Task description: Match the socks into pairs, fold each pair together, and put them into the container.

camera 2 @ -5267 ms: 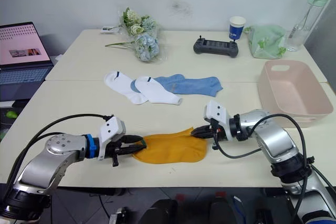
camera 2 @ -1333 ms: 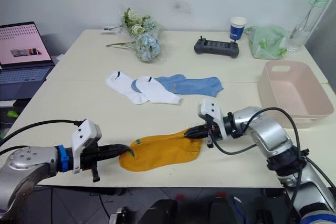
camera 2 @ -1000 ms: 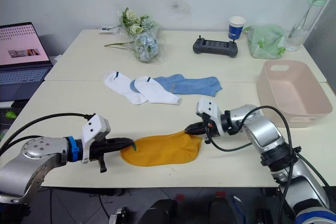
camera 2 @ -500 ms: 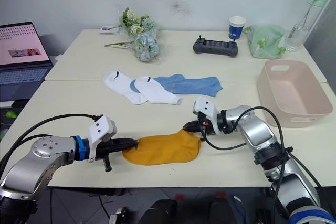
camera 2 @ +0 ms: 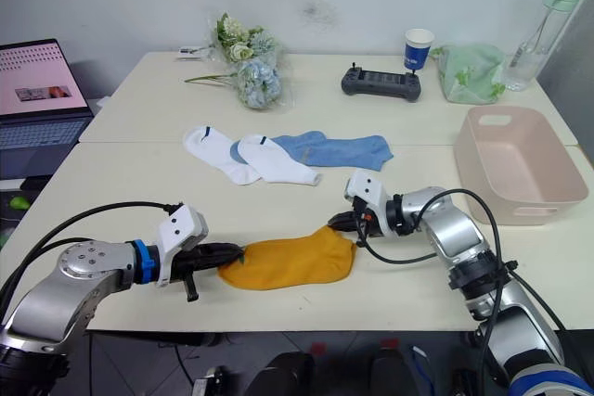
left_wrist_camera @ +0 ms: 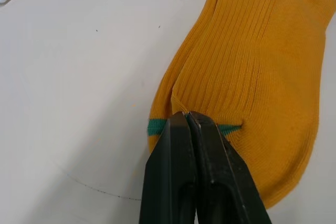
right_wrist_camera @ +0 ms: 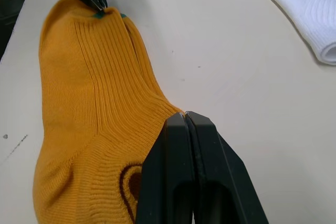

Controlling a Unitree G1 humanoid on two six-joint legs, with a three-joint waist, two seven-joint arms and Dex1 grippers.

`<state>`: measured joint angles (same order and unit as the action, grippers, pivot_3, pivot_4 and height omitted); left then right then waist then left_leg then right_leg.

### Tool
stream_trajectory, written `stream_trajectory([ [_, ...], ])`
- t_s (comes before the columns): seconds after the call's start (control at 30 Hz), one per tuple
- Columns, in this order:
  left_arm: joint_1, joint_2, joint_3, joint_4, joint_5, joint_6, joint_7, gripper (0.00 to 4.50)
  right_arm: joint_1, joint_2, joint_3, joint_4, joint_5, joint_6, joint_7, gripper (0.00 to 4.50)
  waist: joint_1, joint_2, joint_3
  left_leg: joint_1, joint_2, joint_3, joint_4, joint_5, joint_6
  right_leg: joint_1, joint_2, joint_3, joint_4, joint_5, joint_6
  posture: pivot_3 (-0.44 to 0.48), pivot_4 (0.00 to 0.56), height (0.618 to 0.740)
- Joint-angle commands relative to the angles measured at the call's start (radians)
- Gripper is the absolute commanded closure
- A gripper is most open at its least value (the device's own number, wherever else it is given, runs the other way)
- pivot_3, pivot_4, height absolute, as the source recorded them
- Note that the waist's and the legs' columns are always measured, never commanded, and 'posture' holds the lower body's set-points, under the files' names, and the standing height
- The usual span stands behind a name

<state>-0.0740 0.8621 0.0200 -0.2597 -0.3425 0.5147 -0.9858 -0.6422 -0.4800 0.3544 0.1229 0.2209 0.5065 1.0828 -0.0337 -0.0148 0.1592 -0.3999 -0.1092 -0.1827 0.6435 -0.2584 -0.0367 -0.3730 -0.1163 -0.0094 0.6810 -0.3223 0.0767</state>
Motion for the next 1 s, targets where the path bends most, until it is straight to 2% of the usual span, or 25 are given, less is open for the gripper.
stream_trajectory([
  [0.03, 0.001, -0.002, 0.015, -0.016, -0.002, -0.016, 0.004, 3.22, -0.003, 0.001, -0.04, -0.038, 0.012, -0.006, -0.006, 3.84, 0.0, 0.0, 0.0, 0.0, 0.0, 0.0, 0.0, 0.0, 0.0, 0.0, 0.0, 0.0, 0.0, 0.0, 0.0, 0.0, 0.15, 0.74],
  [0.1, 0.01, -0.001, 0.041, -0.028, -0.015, -0.013, 0.007, 2.62, 0.004, -0.001, -0.068, -0.06, 0.03, 0.017, -0.022, 3.23, 0.0, 0.0, 0.0, 0.0, 0.0, 0.0, 0.0, 0.0, 0.0, 0.0, 0.0, 0.0, 0.0, 0.0, 0.0, 0.0, 0.15, 0.74],
  [0.33, 0.087, 0.015, 0.156, -0.056, -0.063, 0.017, 0.005, 0.31, 0.064, -0.054, -0.177, -0.23, 0.129, 0.179, -0.051, 0.66, 0.0, 0.0, 0.0, 0.0, 0.0, 0.0, 0.0, 0.0, 0.0, 0.0, 0.0, 0.0, 0.0, 0.0, 0.0, 0.0, 0.15, 0.74],
  [0.37, 0.106, 0.014, 0.168, -0.058, -0.076, 0.03, 0.0, 0.03, 0.083, -0.068, -0.179, -0.253, 0.14, 0.206, -0.047, 0.31, 0.0, 0.0, 0.0, 0.0, 0.0, 0.0, 0.0, 0.0, 0.0, 0.0, 0.0, 0.0, 0.0, 0.0, 0.0, 0.0, 0.15, 0.74],
  [0.4, 0.12, 0.007, 0.179, -0.06, -0.094, 0.046, 0.001, 0.01, 0.103, -0.079, -0.176, -0.271, 0.145, 0.221, -0.046, 0.06, 0.001, 0.0, 0.0, 0.0, 0.0, 0.0, 0.0, 0.0, 0.0, 0.0, -0.001, 0.0, 0.0, 0.0, 0.0, 0.0, 0.15, 0.74],
  [0.53, 0.136, -0.03, 0.183, -0.056, -0.146, 0.098, 0.025, 0.01, 0.155, -0.086, -0.158, -0.308, 0.159, 0.279, -0.066, 0.06, 0.002, 0.0, 0.0, 0.0, 0.0, 0.0, 0.0, 0.0, 0.0, 0.0, -0.001, 0.0, 0.0, 0.0, 0.0, 0.0, 0.15, 0.74],
  [0.63, 0.126, -0.068, 0.14, 0.006, -0.095, 0.066, 0.067, 0.01, 0.189, -0.057, -0.15, -0.323, 0.187, 0.357, -0.096, 0.06, 0.0, 0.0, 0.0, 0.0, 0.0, 0.0, 0.0, 0.0, 0.0, 0.0, -0.001, 0.001, 0.0, 0.0, 0.0, 0.0, 0.15, 0.74],
  [0.8, 0.135, -0.083, 0.104, 0.046, -0.066, 0.023, 0.053, 0.01, 0.201, -0.043, -0.123, -0.321, 0.18, 0.391, -0.132, 0.06, 0.002, 0.0, 0.0, 0.0, 0.0, 0.0, 0.0, 0.0, 0.0, 0.0, -0.001, 0.0, 0.0, 0.0, 0.0, 0.0, 0.15, 0.74],
  [0.9, 0.143, -0.081, 0.095, 0.045, -0.061, 0.013, 0.044, 0.63, 0.208, -0.046, -0.095, -0.325, 0.168, 0.385, -0.135, 0.65, 0.002, 0.0, 0.0, 0.0, 0.0, 0.0, 0.0, 0.0, 0.0, 0.0, -0.001, 0.0, 0.0, 0.0, 0.0, 0.0, 0.15, 0.74],
  [1.0, 0.141, -0.083, 0.089, 0.048, -0.06, 0.009, 0.041, 1.53, 0.216, -0.044, -0.083, -0.323, 0.164, 0.376, -0.137, 1.68, 0.002, 0.0, 0.0, 0.0, 0.0, 0.0, 0.0, 0.0, 0.0, 0.0, -0.001, 0.0, 0.0, 0.0, 0.0, 0.0, 0.15, 0.74],
])
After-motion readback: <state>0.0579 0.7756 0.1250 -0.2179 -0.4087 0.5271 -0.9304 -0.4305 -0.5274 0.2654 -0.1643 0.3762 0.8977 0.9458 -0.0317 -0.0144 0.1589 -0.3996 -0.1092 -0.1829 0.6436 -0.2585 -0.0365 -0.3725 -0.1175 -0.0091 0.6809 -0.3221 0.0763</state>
